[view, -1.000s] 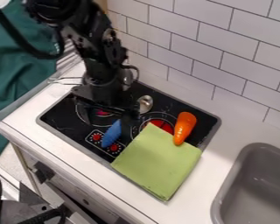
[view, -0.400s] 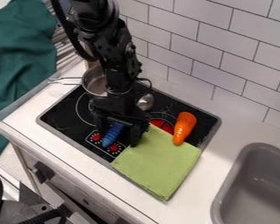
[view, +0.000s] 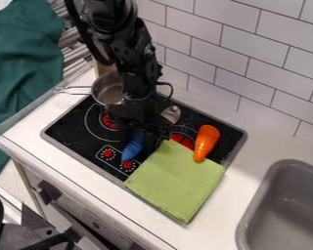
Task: Put the blue fork to the left side of the stove
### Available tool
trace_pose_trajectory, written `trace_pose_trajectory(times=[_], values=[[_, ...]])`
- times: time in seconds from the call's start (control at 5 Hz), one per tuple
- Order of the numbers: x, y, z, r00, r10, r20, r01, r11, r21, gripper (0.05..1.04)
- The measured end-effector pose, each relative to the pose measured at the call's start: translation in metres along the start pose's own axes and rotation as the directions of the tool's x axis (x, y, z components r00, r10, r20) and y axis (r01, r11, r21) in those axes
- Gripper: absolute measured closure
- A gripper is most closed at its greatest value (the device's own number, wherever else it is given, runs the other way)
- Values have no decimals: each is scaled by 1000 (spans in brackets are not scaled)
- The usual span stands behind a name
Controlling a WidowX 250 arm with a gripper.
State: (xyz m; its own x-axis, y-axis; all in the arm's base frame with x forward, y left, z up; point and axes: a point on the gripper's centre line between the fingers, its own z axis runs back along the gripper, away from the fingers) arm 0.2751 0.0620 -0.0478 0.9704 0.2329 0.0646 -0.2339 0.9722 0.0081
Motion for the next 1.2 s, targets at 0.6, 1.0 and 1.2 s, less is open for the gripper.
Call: trace_pose_trajectory(times=[0.6, 1.0, 1.2], values=[[-9, -14, 30, 984, -77, 161, 88, 994, -62, 657], [-1, 1, 111, 868, -153, 472, 195, 980, -42, 668], [-1, 39, 104, 918, -9, 397, 13, 1000, -8, 668]])
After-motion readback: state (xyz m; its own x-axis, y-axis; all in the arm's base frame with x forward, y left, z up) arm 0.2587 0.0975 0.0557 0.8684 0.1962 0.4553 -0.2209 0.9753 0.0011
